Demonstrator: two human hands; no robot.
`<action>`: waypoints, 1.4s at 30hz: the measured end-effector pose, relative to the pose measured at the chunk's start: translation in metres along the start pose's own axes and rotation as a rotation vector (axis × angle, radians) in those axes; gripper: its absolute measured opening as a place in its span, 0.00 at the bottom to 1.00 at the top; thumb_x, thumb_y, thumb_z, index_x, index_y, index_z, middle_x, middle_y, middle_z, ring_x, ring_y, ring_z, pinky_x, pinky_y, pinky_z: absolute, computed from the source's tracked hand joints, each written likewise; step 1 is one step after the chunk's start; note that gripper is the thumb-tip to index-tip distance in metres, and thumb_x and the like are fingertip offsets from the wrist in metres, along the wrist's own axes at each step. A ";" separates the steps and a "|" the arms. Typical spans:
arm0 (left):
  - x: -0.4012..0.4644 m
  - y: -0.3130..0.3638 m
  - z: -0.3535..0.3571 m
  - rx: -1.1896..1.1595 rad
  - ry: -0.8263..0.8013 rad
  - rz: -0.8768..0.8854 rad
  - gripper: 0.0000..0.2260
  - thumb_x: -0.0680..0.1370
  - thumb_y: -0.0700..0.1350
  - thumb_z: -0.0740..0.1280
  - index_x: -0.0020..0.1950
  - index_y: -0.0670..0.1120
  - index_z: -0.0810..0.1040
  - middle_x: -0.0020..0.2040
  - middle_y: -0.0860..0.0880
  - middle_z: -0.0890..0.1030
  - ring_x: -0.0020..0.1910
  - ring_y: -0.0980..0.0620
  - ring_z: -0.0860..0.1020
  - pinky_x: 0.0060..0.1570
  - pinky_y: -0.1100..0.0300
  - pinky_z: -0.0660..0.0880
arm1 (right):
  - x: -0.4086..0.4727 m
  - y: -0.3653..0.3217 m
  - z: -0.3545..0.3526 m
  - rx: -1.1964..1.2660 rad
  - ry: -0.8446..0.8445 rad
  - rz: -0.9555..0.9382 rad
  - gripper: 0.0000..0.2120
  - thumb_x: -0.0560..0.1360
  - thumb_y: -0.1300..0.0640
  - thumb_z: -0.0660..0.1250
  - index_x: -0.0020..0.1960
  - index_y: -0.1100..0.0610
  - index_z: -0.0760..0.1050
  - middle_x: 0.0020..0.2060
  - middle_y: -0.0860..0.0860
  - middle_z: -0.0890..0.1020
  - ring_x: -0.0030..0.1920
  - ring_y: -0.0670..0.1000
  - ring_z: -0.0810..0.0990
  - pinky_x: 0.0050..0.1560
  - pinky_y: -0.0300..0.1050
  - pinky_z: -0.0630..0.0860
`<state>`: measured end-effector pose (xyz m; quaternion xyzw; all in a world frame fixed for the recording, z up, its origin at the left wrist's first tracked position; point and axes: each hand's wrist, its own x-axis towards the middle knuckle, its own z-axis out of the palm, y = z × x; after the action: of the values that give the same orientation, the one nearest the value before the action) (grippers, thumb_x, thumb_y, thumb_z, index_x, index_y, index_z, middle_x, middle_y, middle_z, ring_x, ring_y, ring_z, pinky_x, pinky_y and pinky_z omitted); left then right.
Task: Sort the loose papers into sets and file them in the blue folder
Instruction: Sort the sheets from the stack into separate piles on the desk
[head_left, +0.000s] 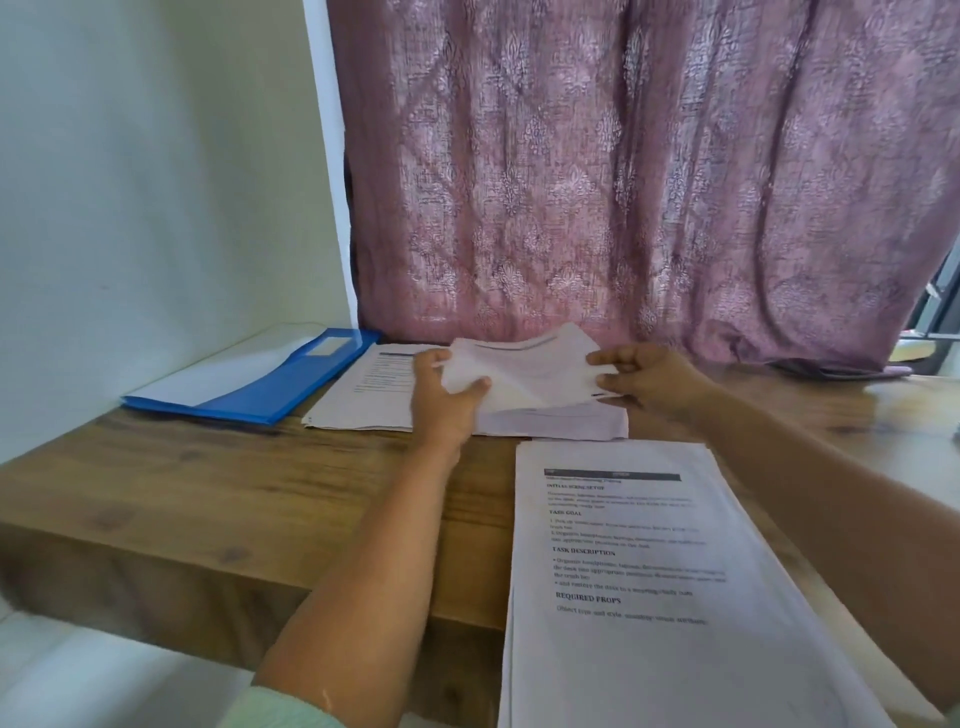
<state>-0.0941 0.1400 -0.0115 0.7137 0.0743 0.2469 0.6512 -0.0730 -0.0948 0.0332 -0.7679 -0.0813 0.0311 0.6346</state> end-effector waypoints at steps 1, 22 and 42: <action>0.005 0.001 -0.013 0.043 0.103 0.026 0.17 0.75 0.43 0.73 0.58 0.53 0.70 0.61 0.51 0.72 0.58 0.51 0.72 0.56 0.58 0.75 | 0.004 -0.002 0.015 -0.035 0.068 -0.035 0.13 0.74 0.69 0.70 0.58 0.65 0.78 0.48 0.57 0.82 0.45 0.50 0.82 0.42 0.37 0.82; 0.068 -0.051 -0.116 0.668 0.243 0.021 0.31 0.73 0.41 0.74 0.73 0.47 0.68 0.78 0.42 0.56 0.77 0.41 0.53 0.72 0.44 0.62 | 0.042 0.017 0.160 -0.576 0.026 -0.108 0.12 0.75 0.62 0.68 0.58 0.60 0.81 0.56 0.54 0.82 0.54 0.53 0.81 0.56 0.43 0.79; -0.073 -0.011 0.028 0.910 -0.471 0.134 0.40 0.67 0.65 0.74 0.69 0.42 0.69 0.67 0.42 0.71 0.63 0.44 0.72 0.54 0.56 0.69 | -0.086 0.072 -0.063 -0.478 0.396 0.259 0.27 0.61 0.41 0.80 0.53 0.54 0.80 0.46 0.46 0.82 0.45 0.46 0.80 0.46 0.39 0.77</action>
<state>-0.1425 0.0856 -0.0413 0.9642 -0.0204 0.0631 0.2566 -0.1424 -0.1832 -0.0302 -0.8901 0.1370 -0.0582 0.4308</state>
